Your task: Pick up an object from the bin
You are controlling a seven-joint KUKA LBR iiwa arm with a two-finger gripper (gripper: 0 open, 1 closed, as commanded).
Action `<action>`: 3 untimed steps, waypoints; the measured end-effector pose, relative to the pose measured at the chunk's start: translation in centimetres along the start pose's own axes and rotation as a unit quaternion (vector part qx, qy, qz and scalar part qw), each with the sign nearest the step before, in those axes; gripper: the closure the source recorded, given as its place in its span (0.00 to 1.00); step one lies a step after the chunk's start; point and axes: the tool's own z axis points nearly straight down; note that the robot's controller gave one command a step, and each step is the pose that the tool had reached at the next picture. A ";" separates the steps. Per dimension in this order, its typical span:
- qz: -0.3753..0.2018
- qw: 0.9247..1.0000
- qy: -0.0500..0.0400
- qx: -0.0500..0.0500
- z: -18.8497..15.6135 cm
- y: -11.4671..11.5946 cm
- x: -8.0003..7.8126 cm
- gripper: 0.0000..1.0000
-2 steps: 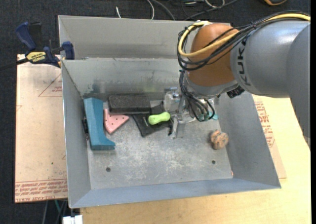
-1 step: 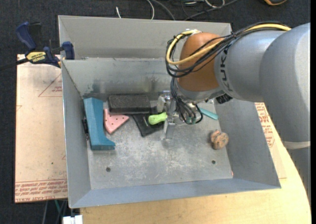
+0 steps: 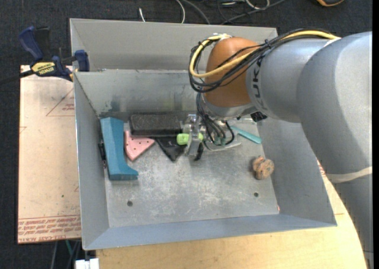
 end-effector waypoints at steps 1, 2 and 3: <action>0.000 1.000 0.000 0.000 0.0 0.0 0.0 1.00; 0.001 1.000 0.003 0.000 -5.5 0.0 -0.2 1.00; 0.003 1.000 0.004 0.000 -14.8 -0.7 0.0 1.00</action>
Offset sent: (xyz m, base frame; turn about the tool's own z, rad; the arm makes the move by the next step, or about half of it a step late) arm 0.0076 -0.0020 0.1331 0.0052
